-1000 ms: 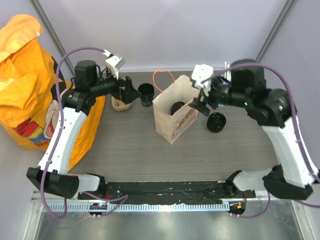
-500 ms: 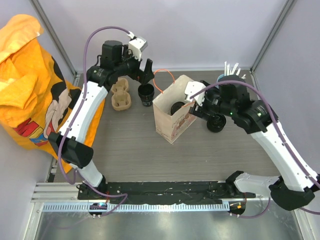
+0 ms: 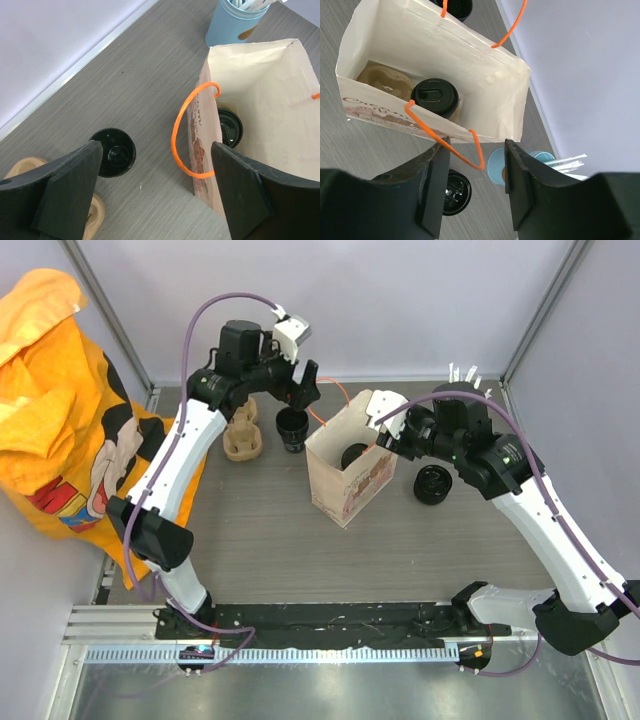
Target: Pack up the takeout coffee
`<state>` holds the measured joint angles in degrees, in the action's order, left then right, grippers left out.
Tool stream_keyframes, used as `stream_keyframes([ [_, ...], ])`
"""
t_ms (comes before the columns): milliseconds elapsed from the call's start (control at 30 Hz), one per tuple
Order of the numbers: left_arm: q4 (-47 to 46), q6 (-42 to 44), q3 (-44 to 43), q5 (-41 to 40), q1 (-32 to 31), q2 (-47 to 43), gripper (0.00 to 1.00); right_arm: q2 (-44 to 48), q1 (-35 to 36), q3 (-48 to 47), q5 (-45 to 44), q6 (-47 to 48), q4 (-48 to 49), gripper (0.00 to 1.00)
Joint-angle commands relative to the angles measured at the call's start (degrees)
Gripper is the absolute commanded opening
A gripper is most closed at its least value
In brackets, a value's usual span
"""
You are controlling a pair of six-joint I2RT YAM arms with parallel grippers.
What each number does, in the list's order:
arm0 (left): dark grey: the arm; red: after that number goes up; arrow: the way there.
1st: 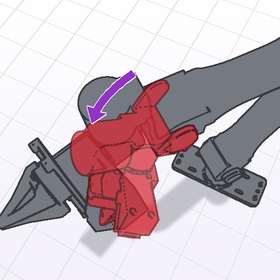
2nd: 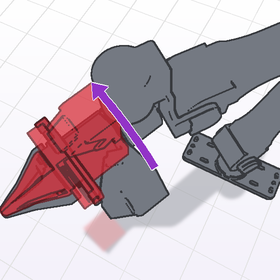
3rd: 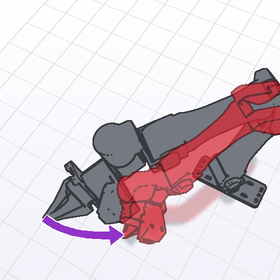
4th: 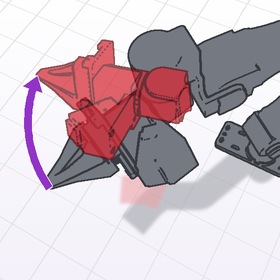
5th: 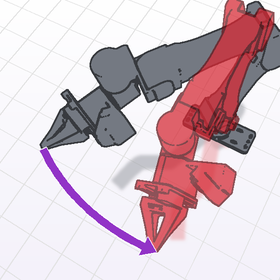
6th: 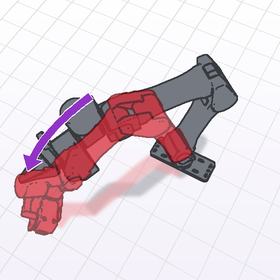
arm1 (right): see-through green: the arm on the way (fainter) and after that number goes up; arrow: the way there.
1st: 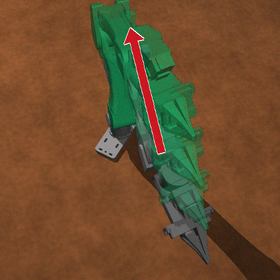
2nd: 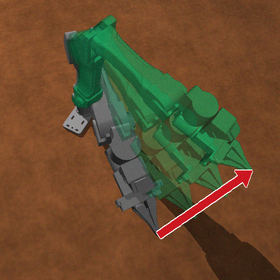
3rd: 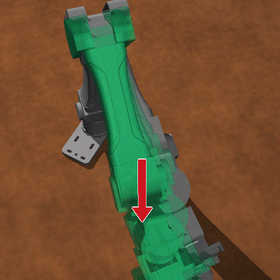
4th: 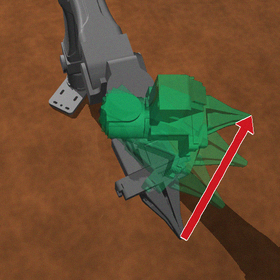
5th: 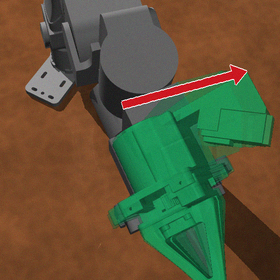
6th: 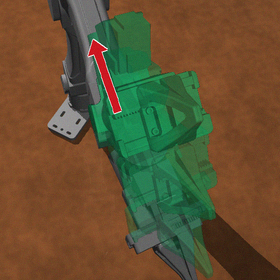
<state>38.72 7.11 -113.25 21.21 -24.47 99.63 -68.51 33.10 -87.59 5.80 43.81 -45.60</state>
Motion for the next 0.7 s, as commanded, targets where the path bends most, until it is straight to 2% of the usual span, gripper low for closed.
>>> stream_keyframes([
  [0, 0.0, 0.6, -2.2, 1.6, -1.2, 0.9, 0.89, 1.5, -0.4, -0.1, 0.3, 0.3, 3.0, 0.46],
  [33, 0.1, 0.7, -2.5, 1.6, -1.5, 1.2, 0.87, 1.5, -0.4, 0.1, 0.6, 0.2, 3.0, 0.42],
  [133, 0.4, 1.0, -3.0, 1.0, -2.2, 1.5, 0.72, 1.9, -0.4, 0.3, 0.9, 0.1, 2.8, 0.36],
  [200, 0.5, 1.3, -3.4, 0.1, -2.3, 1.9, 0.6, 2.2, -0.4, 0.4, 1.6, 0.0, 2.6, 0.32],
  [233, 0.5, 1.8, -3.5, -0.3, -2.6, 2.1, 0.51, 2.2, -0.4, 0.3, 1.9, -0.2, 2.4, 0.3],
  [267, 0.4, 1.9, -3.6, -0.9, -2.8, 2.1, 0.48, 2.2, -0.4, 0.2, 2.5, -0.3, 1.8, 0.29],
  [533, 1.3, 3.5, -7.2, -2.8, -3.4, 3.8, 0.35, 3.7, -0.4, 0.7, 5.9, -1.6, -0.5, 0.27],
  [667, 1.8, 4.2, -8.5, -3.3, -3.8, 4.5, 0.32, 4.3, -0.4, 0.5, 7.0, -2.0, -1.4, 0.27],
])
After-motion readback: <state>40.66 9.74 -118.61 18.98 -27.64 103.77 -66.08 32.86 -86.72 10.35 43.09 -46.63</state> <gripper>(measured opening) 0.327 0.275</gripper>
